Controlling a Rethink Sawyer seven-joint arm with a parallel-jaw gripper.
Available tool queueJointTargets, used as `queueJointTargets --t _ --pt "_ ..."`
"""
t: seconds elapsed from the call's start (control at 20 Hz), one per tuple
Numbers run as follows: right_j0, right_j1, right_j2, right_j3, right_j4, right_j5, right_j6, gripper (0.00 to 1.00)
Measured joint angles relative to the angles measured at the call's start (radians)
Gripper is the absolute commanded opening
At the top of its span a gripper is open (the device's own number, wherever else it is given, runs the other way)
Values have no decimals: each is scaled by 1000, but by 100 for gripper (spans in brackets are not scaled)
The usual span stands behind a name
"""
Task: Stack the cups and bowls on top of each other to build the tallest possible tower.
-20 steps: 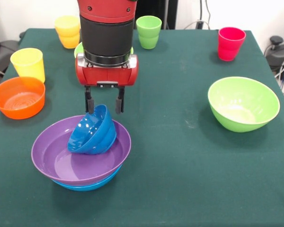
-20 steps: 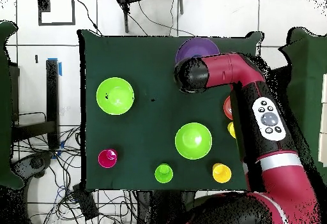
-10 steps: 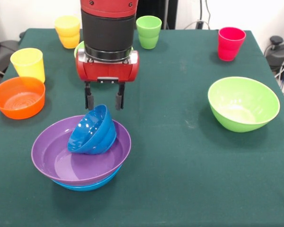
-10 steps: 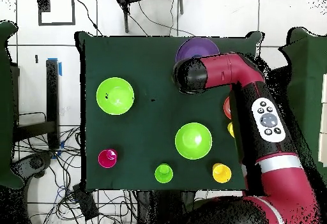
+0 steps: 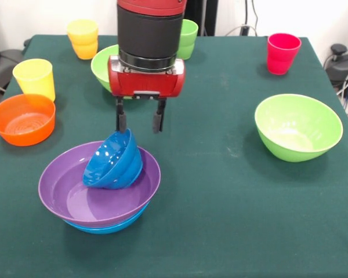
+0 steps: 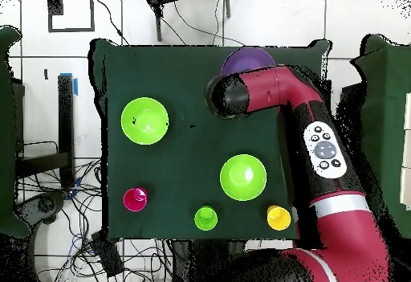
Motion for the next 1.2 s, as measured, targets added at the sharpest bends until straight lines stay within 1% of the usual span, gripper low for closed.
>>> queueJointTargets --t 0.25,0.5,0.85,1.2 --pt "23 9 -14 0 0 -32 0 100" --pt "28 17 -16 0 1 -58 0 100" --pt "28 33 -23 0 6 -59 0 100" --pt "28 33 -27 0 6 -59 0 100"
